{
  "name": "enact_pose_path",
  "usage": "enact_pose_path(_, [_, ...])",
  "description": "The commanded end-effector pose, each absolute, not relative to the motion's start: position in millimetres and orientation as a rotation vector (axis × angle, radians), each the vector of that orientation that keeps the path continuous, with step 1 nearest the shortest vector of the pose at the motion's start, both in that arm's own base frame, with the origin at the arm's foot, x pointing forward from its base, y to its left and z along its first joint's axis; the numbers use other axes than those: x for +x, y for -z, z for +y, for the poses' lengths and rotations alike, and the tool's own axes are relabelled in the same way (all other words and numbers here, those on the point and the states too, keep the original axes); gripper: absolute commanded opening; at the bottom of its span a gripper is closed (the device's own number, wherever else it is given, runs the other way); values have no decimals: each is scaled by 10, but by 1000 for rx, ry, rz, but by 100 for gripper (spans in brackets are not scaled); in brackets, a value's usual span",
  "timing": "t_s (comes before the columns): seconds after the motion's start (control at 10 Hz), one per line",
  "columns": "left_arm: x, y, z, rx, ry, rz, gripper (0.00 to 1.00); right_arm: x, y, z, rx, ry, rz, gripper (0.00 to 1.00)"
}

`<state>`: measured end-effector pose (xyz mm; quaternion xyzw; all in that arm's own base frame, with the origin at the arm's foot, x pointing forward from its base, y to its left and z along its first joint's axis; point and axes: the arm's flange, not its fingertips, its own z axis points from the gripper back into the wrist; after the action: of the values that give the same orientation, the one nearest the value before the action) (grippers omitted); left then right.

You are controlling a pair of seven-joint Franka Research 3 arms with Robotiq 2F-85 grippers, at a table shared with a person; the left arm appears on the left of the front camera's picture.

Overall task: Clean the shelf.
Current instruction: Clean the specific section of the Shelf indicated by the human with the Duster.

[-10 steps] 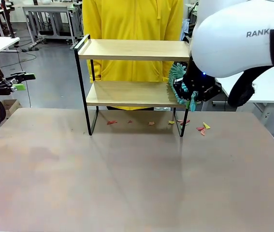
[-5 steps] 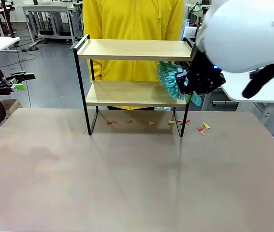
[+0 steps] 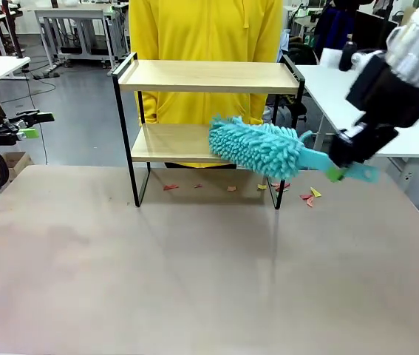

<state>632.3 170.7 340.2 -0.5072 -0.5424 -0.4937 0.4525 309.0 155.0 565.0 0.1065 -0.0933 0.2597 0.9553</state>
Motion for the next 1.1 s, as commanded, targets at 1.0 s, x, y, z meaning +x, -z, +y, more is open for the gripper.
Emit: enact_pose_path(1.0, [6306, -3433, 1703, -1246, 1218, -1340, 100, 2768, -5126, 977, 107, -924, 327, 13])
